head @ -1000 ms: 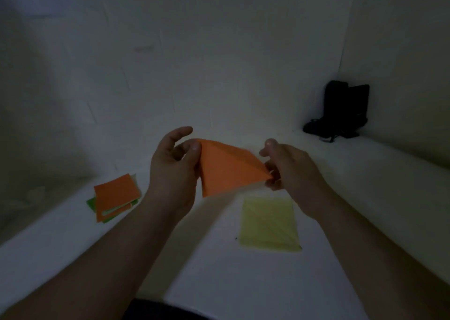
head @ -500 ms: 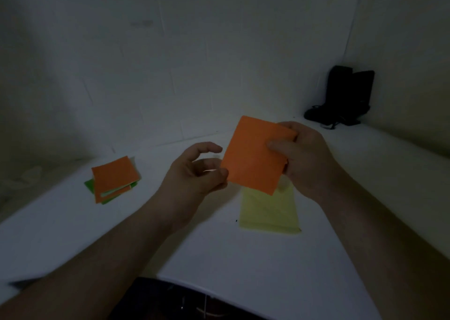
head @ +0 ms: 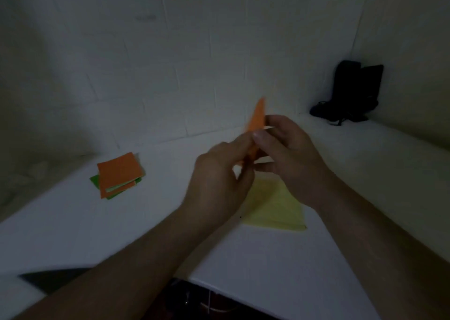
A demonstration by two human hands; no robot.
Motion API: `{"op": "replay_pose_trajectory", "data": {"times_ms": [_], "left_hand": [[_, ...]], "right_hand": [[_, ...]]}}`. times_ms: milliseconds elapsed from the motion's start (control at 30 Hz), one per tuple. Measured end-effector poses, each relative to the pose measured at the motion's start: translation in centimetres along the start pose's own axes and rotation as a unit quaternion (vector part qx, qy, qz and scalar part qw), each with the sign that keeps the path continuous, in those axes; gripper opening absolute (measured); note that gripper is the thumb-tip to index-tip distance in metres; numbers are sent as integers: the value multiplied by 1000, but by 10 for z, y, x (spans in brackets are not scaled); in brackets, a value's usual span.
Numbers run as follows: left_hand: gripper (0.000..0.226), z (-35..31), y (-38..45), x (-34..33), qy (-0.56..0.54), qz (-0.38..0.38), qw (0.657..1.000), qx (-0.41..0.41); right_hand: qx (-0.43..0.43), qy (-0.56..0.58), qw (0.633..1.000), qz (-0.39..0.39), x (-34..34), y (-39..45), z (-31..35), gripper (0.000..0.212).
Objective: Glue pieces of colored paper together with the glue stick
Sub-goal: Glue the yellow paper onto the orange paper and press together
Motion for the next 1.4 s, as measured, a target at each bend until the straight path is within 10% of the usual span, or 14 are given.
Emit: {"op": "replay_pose_trajectory", "data": {"times_ms": [167, 367, 500, 667, 767, 1400], "left_hand": [[75, 2, -4, -12, -173, 84, 980, 56], [29, 26, 8, 13, -111, -4, 984, 137], [20, 48, 10, 8, -303, 113, 905, 277], [24, 45, -4, -2, -270, 178, 906, 273], [25, 44, -15, -9, -250, 199, 902, 289], [33, 55, -22, -16, -179, 328, 896, 239]], "right_hand": [[-15, 90, 995, -32, 4, -1, -1, 19], [-68, 99, 987, -109, 18, 3, -3, 15], [-70, 13, 995, -68, 23, 1, 5, 13], [24, -232, 972, -21, 48, -22, 6, 30], [-5, -227, 974, 9, 58, -41, 1, 53], [-98, -257, 938, 211, 66, -59, -11, 27]]}}
Point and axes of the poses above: each hand's wrist, its own y-axis towards the middle knuckle, its own x-axis out of the back of the hand, z = x × y, the point moved 4 cm from there along y, towards the middle knuckle, and after that the axes turned 12 degrees about x, right-handed, at the moved point
